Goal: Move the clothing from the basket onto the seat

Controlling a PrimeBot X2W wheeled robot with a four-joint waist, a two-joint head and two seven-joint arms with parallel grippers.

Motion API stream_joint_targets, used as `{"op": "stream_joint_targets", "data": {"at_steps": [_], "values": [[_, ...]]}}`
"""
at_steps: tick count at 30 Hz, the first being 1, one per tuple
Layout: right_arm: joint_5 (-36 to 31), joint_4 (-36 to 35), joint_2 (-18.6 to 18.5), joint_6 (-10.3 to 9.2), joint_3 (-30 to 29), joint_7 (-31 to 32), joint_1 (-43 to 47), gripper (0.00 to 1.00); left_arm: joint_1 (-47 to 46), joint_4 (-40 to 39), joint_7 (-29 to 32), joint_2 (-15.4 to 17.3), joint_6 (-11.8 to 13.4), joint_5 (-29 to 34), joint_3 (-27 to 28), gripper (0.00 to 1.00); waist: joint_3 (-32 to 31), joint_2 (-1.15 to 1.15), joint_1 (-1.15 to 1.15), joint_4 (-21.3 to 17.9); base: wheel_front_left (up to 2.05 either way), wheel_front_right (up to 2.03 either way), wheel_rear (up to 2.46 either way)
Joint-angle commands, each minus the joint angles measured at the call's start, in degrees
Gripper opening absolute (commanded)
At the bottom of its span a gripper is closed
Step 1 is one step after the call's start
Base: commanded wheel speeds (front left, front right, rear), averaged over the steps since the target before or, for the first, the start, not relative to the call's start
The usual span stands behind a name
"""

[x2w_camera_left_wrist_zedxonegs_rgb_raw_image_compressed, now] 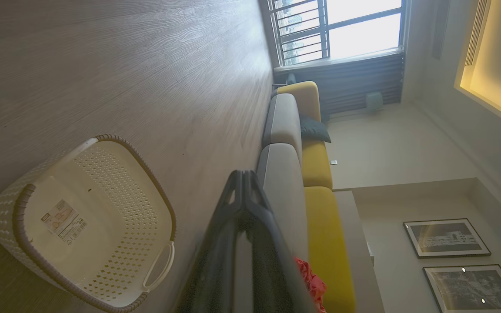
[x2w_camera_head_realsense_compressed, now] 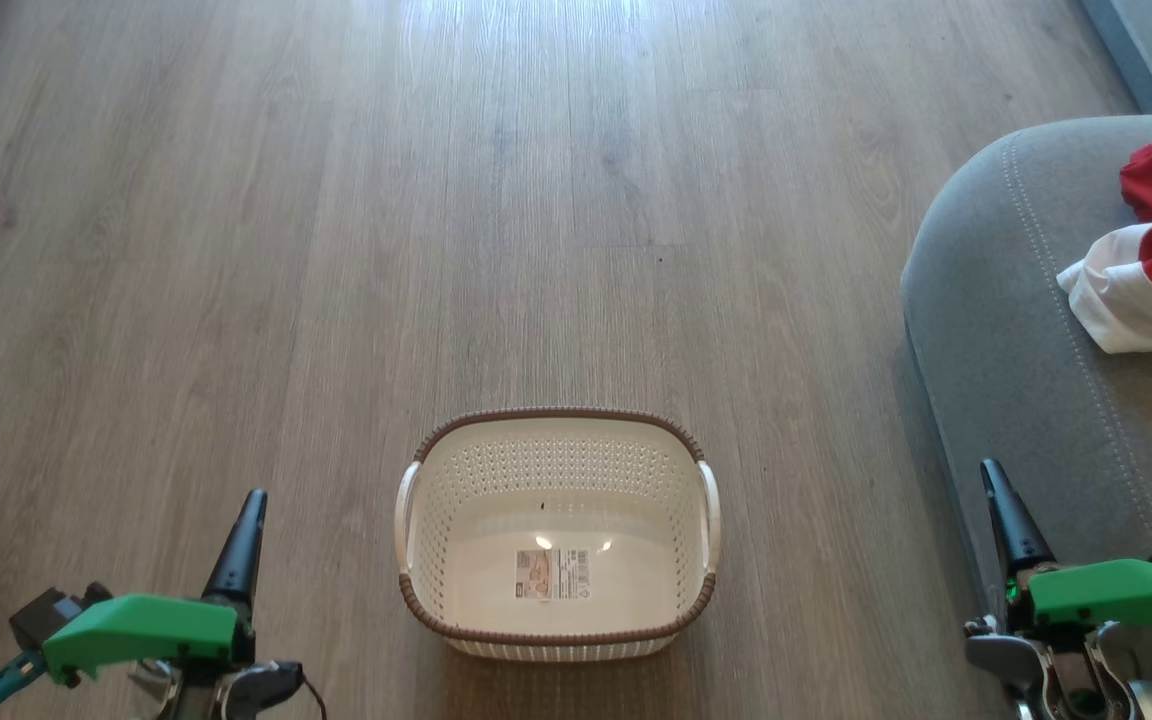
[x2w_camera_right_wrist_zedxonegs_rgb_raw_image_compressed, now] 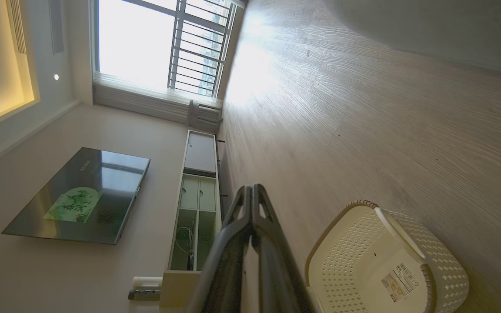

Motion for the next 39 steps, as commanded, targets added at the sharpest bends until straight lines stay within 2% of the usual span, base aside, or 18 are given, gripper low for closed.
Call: {"op": "stream_joint_targets", "data": {"at_steps": [1, 20, 39], "values": [[2.0, -2.4, -0.7, -0.01, 0.8, 0.5, -3.2, 0.00, -3.3, -2.4, 0.5, 0.2, -0.6, -1.6, 2.2, 0.00, 0.0, 0.00, 0.00, 0.0, 0.00, 0.00, 0.00], [15.6, -3.7, -0.8, -0.01, 0.8, 3.4, -4.3, 0.00, -3.8, -4.2, 3.5, -0.3, -1.8, -11.9, 4.0, 0.00, 0.0, 0.00, 0.00, -0.7, 0.00, 0.00, 0.00], [15.9, -3.7, -0.8, -0.01, 0.8, 3.5, -4.3, 0.00, -3.9, -4.3, 3.5, -0.3, -1.8, -12.2, 4.1, 0.00, 0.0, 0.00, 0.00, -0.7, 0.00, 0.00, 0.00]]}}
